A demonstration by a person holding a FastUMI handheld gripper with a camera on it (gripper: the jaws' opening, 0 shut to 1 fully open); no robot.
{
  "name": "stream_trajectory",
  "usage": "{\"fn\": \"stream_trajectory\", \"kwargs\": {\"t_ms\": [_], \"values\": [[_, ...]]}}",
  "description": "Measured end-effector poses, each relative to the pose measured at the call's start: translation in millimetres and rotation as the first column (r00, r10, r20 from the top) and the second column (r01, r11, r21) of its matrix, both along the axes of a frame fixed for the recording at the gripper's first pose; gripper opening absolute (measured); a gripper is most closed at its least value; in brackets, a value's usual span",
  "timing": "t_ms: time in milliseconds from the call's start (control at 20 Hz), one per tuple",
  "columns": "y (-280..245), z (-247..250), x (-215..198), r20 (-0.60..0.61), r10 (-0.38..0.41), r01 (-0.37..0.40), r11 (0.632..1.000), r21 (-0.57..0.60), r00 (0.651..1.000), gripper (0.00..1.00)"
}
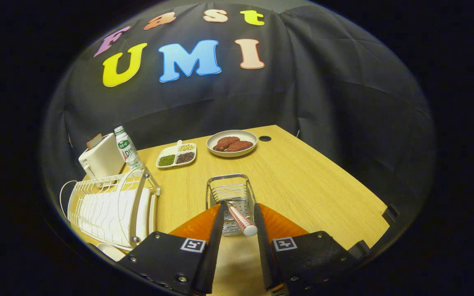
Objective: Take the plate from the dish rack, then take the spoon from the basket and place it into the plate.
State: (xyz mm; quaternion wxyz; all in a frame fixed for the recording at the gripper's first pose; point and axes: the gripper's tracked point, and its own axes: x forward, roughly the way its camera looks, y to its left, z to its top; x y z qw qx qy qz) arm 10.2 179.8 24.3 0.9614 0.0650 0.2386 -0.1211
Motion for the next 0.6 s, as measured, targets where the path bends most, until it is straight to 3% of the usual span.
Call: {"fn": "stream_trajectory", "kwargs": {"t_ms": [600], "values": [[0, -7, -3, 0.047, 0.075, -0.073, 0.996, -0.041, 0.996, 0.45]]}}
